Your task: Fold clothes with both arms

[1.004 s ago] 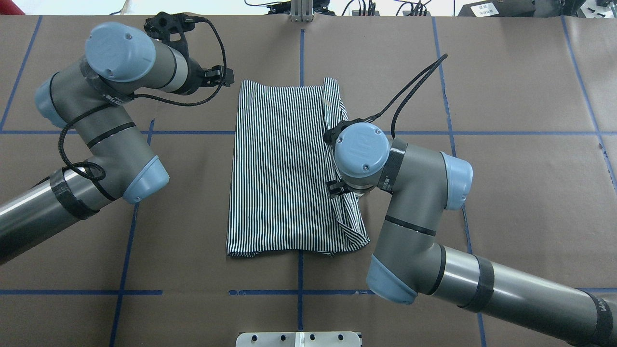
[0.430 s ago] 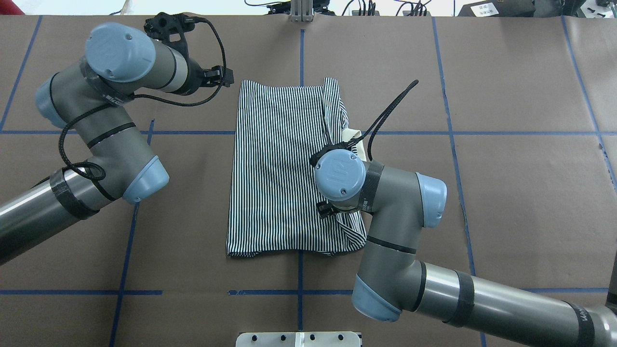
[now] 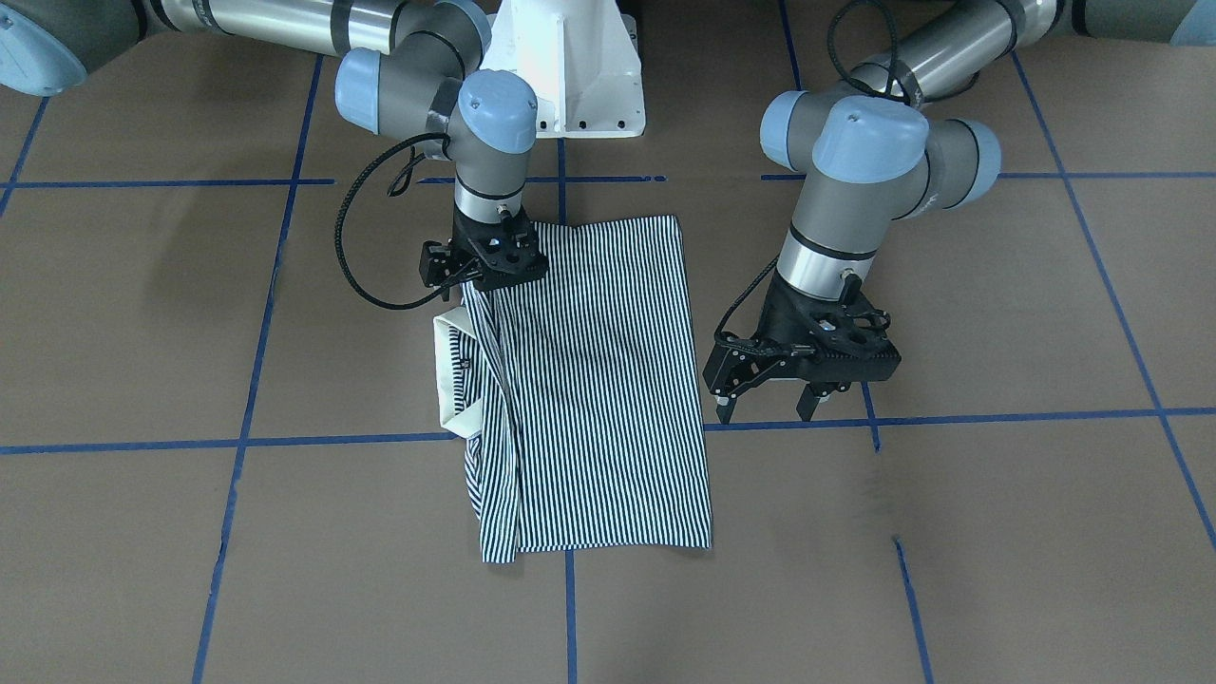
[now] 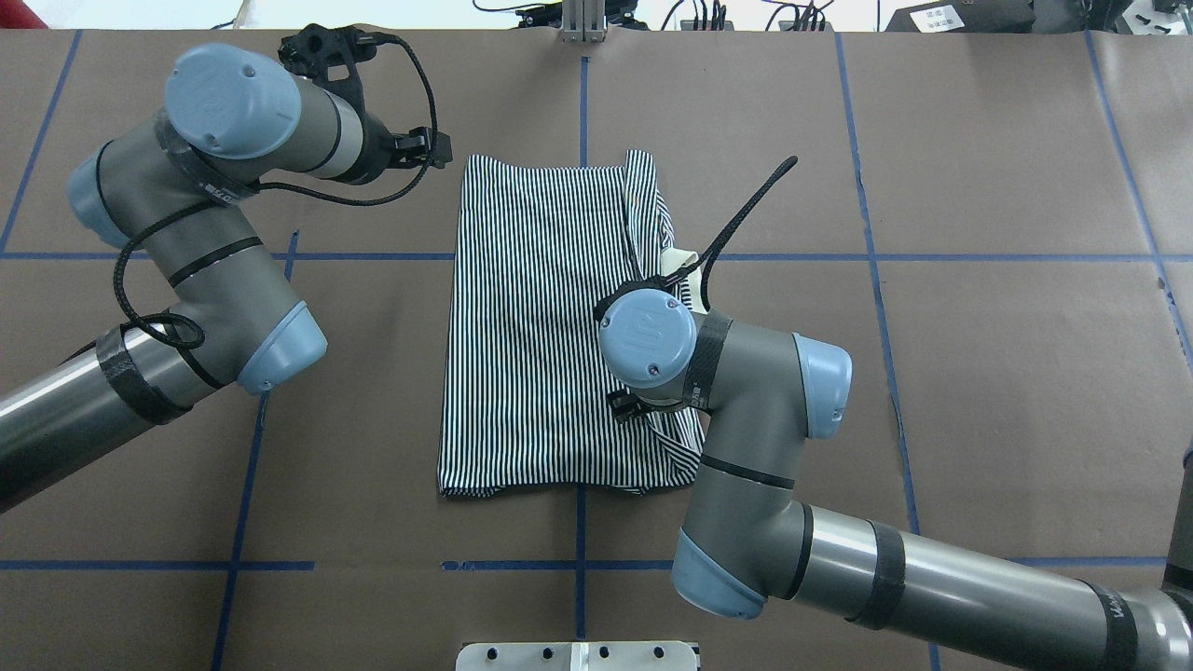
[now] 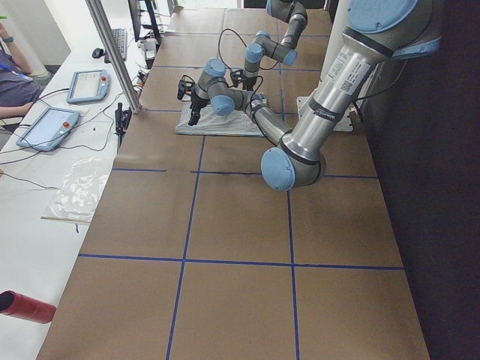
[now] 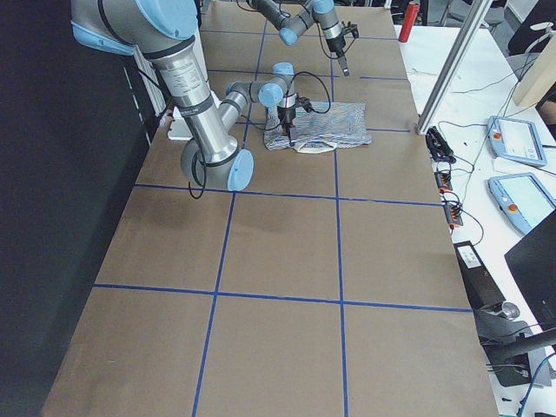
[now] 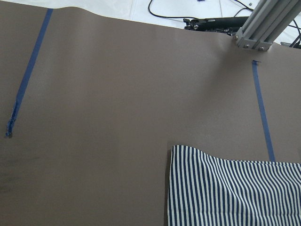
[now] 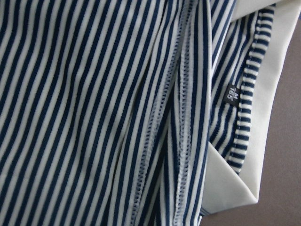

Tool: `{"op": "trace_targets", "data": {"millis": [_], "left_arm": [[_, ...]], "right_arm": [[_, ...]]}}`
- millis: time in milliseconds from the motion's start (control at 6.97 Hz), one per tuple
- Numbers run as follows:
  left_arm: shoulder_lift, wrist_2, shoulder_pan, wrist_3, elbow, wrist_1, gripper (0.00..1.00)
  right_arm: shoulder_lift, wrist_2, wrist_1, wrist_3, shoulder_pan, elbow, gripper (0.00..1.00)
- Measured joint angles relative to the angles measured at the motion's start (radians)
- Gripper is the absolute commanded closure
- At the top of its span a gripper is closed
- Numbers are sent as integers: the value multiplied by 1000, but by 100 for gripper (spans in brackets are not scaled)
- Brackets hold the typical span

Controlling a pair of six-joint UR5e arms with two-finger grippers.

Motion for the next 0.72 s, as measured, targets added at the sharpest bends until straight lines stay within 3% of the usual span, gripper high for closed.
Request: {"op": "trace_targets", "data": {"millis": [717], "left_arm": [[-1, 0, 0, 0, 0, -3, 0]], "right_arm": [[-7, 3, -5, -6, 8, -1, 1]]}}
